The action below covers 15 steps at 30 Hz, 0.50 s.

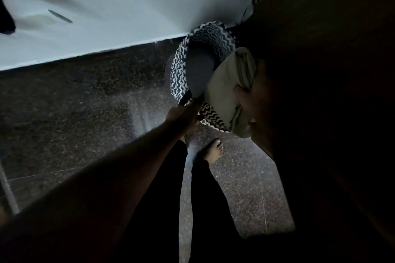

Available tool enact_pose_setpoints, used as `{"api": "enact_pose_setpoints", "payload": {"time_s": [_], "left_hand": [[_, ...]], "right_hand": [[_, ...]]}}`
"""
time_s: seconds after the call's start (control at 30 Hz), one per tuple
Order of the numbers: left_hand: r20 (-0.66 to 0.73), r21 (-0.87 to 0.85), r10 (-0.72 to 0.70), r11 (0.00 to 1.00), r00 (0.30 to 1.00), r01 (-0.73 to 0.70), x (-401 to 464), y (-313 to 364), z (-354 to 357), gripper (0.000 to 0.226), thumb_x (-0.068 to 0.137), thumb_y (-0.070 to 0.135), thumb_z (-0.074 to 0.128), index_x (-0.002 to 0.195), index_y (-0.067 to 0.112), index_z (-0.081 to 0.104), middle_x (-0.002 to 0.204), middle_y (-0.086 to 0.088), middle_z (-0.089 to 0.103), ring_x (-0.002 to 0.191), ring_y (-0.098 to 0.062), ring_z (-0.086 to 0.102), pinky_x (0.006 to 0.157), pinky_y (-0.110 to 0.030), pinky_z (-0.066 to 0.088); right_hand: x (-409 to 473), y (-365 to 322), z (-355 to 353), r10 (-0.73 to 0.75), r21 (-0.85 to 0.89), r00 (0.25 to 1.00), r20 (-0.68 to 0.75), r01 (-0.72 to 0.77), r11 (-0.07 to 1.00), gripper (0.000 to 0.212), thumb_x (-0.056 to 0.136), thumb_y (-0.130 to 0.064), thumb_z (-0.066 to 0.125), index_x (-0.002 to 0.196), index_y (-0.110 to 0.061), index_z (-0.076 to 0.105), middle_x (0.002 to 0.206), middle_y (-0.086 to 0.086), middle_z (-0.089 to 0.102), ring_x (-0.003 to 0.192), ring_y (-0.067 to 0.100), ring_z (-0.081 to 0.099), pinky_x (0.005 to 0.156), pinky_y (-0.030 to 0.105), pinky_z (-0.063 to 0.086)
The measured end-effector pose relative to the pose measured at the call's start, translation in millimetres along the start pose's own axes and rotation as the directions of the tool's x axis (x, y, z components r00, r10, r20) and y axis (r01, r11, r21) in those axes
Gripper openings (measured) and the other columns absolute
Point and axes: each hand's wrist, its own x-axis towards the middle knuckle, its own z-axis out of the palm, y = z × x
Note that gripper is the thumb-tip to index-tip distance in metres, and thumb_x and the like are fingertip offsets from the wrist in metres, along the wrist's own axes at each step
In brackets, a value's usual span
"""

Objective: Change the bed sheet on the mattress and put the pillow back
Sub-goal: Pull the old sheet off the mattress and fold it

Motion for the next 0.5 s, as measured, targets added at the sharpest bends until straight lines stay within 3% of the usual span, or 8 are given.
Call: {"api": "enact_pose_setpoints", "payload": {"time_s": [0.1, 0.2, 0.3, 0.4, 0.5], "left_hand": [[-0.029, 0.04, -0.007, 0.999, 1.0, 0.008, 6.2, -5.8, -5.2, 0.058, 0.092, 0.026, 0.065, 0.147, 0.025, 0.047, 0.15, -0.007, 0.043, 0.127, -0.035, 0.053, 0.09, -0.045, 0.051], [-0.052, 0.007, 0.029, 1.0, 0.998, -0.029, 5.9, -6.6, -10.9, 0.047, 0.09, 0.016, 0.066, 0.137, 0.016, 0.058, 0.146, -0.011, 0.046, 0.124, -0.037, 0.054, 0.087, -0.046, 0.052], [-0.108, -0.027, 0.041, 0.999, 0.993, -0.045, 5.7, -10.4, -15.8, 0.042, 0.084, 0.013, 0.07, 0.126, 0.014, 0.065, 0.137, -0.011, 0.057, 0.119, -0.037, 0.058, 0.087, -0.045, 0.052], [-0.156, -0.164, -0.098, 0.984, 0.983, 0.072, 10.3, -20.5, -16.0, 0.041, 0.084, 0.017, 0.069, 0.124, 0.013, 0.064, 0.128, -0.012, 0.063, 0.114, -0.038, 0.061, 0.088, -0.045, 0.053], [-0.124, -0.403, -0.279, 0.891, 0.952, 0.209, 12.6, -31.0, -18.3, 0.046, 0.089, 0.033, 0.06, 0.131, 0.014, 0.053, 0.126, -0.012, 0.065, 0.11, -0.037, 0.064, 0.085, -0.048, 0.054]], "right_hand": [[12.4, -1.6, 0.2, 0.013, 0.013, 0.999, -0.035, -0.012, 1.0, 0.086, 0.072, -0.038, 0.066, 0.15, -0.01, 0.042, 0.146, 0.017, 0.052, 0.135, 0.033, 0.048, 0.114, 0.04, 0.035], [21.1, -11.5, 12.0, 0.04, 0.19, 0.999, 0.01, -0.042, 0.981, 0.078, 0.074, -0.029, 0.069, 0.145, -0.008, 0.046, 0.14, 0.013, 0.056, 0.132, 0.029, 0.051, 0.109, 0.03, 0.035], [36.4, -21.4, 38.4, 0.163, 0.276, 0.987, 0.005, -0.158, 0.948, 0.072, 0.081, -0.023, 0.073, 0.144, -0.005, 0.044, 0.139, 0.015, 0.057, 0.129, 0.03, 0.052, 0.104, 0.028, 0.035], [49.8, -15.9, 77.1, 0.294, 0.361, 0.956, -0.02, -0.267, 0.894, 0.07, 0.083, -0.024, 0.074, 0.143, -0.001, 0.046, 0.141, 0.018, 0.056, 0.131, 0.032, 0.052, 0.109, 0.035, 0.038], [53.9, 0.8, 123.1, 0.394, 0.503, 0.908, 0.141, -0.409, 0.762, 0.068, 0.081, -0.019, 0.077, 0.142, -0.004, 0.052, 0.143, 0.016, 0.056, 0.134, 0.028, 0.051, 0.112, 0.038, 0.039]]}}
